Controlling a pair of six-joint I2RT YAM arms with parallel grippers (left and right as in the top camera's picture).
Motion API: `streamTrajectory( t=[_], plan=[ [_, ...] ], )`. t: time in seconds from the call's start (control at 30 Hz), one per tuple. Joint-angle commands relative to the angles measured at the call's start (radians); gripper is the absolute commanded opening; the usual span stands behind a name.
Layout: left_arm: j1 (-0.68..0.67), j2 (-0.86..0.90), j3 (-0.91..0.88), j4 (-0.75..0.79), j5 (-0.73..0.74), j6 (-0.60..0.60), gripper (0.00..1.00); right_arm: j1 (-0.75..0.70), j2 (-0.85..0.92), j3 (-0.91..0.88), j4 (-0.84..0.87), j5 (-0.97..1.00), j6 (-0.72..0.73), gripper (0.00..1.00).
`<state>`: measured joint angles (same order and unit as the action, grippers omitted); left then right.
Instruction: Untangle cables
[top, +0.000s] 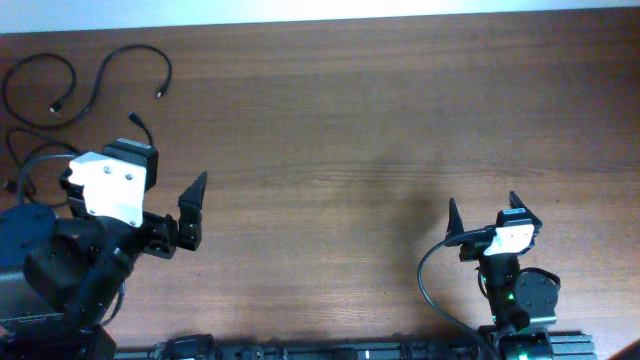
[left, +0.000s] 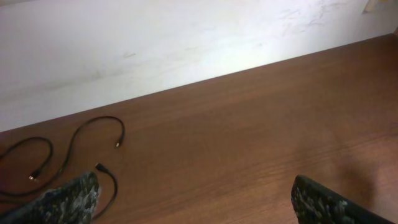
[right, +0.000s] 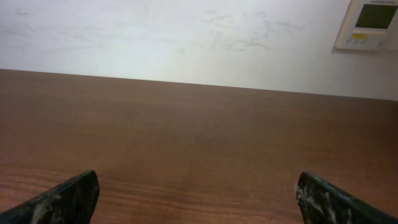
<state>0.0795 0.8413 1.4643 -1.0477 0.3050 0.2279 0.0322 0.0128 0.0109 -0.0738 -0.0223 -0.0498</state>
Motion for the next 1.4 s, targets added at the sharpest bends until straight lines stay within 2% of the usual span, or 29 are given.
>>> streamTrajectory(
  t=[0.0,0.57,0.73,0.77,0.83,0.87,1.0,1.03,1.13,1.23,1.3,1.37],
  plan=[
    [-0.002,-0.001,0.003,0.002,-0.006,0.002,0.99,-0.006,-0.01,-0.005,-0.006,0.009,-0.003,0.99],
    [-0.009,-0.005,0.003,-0.011,-0.007,0.002,0.99,-0.006,-0.01,-0.005,-0.006,0.009,-0.003,0.99],
    [-0.117,-0.054,0.003,0.008,-0.006,0.002,0.99,-0.006,-0.01,-0.005,-0.006,0.009,-0.003,0.98],
    [-0.135,-0.064,0.003,0.006,-0.021,0.006,0.99,-0.006,-0.01,-0.005,-0.006,0.009,-0.003,0.98],
    [-0.157,-0.079,0.003,-0.004,-0.18,0.039,0.99,-0.006,-0.01,-0.005,-0.006,0.009,-0.002,0.98],
    [-0.163,-0.084,0.003,-0.035,-0.208,0.039,0.99,-0.006,-0.01,-0.005,-0.006,0.009,-0.003,0.99],
    [-0.179,-0.094,0.003,-0.364,-0.162,-0.002,0.98,-0.006,-0.01,-0.005,-0.006,0.009,-0.003,0.98],
    [-0.187,-0.098,0.002,-0.389,-0.163,-0.003,0.98,-0.006,-0.01,-0.005,-0.006,0.009,-0.003,0.99],
    [-0.227,-0.141,-0.03,-0.372,-0.124,-0.003,0.98,-0.006,-0.01,-0.005,-0.006,0.009,-0.003,0.98],
    [-0.238,-0.234,-0.136,-0.222,-0.072,-0.002,0.98,-0.006,-0.01,-0.005,-0.006,0.009,-0.003,0.99],
    [-0.236,-0.345,-0.308,-0.075,-0.124,-0.002,0.98,-0.006,-0.01,-0.005,-0.006,0.009,-0.003,0.98],
    [-0.236,-0.472,-0.489,0.02,-0.101,-0.003,0.98,-0.006,-0.01,-0.005,-0.006,0.009,-0.002,0.99]
  ],
)
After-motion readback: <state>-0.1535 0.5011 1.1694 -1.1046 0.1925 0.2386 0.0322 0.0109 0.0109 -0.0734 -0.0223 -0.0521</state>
